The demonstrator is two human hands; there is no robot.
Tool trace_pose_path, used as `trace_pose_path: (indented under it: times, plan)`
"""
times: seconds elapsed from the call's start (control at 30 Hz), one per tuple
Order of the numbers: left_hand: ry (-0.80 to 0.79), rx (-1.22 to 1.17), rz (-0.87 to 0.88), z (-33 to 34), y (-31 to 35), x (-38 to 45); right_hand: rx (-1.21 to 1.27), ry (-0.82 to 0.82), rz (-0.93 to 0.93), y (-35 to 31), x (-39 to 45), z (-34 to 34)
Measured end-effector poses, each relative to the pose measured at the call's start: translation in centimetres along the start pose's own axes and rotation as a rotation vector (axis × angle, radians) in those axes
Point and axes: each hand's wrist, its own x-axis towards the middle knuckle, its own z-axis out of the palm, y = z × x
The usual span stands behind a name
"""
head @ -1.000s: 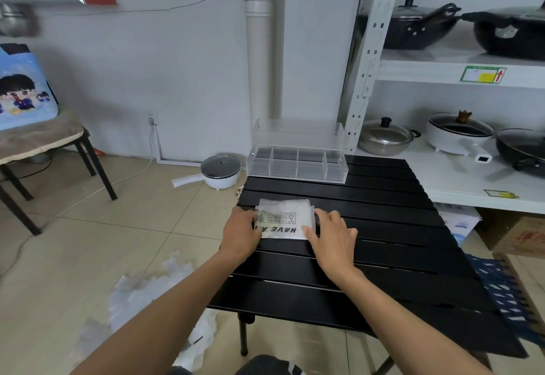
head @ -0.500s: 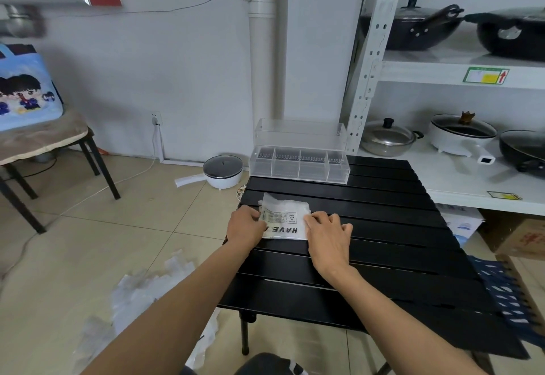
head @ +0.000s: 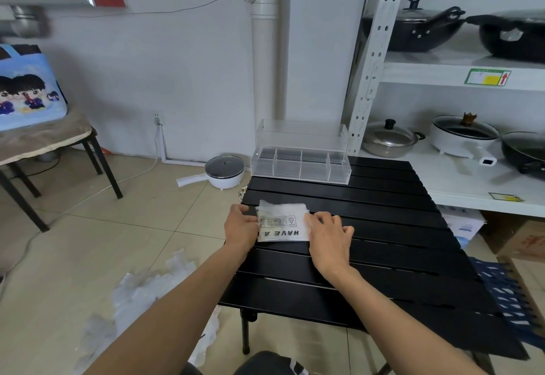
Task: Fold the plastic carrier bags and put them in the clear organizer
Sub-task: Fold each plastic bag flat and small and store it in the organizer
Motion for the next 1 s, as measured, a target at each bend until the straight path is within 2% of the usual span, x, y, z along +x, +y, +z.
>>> trace_pose_path:
  times: [0.1, 0.17, 0.37, 0.53, 0.73, 0.83, 1.0]
  plan:
    - [-0.006, -0.010, 0.022, -0.1, 0.1, -0.1, 0.027, 0.018, -0.023, 0.1, -0.1, 0.0]
    - [0.012, 0.088, 0.107, 0.1, -0.2, -0.3, -0.007, -0.002, -0.083, 0.1, -0.4, 0.0]
    - [0.047, 0.565, 0.643, 0.0, -1.5, -1.8, -0.077, -0.034, -0.142, 0.1, -0.2, -0.2]
    - [0.007, 0.872, 0.722, -0.4, -2.5, -1.6, -0.117, -0.064, -0.182, -0.1, 0.1, -0.3]
    - [0.067, 0.927, 0.688, -0.5, -2.8, -1.5, -0.003, -0.129, -0.126, 0.0, 0.5, 0.0]
    - [0.082, 0.920, 0.653, -0.2, -2.8, -1.1, 0.053, -0.092, -0.090, -0.5, 0.4, 0.2]
    - [0.020, 1.020, 0.569, 0.1, -2.2, -0.7, 0.104, -0.097, -0.109, -0.6, 0.1, 1.0]
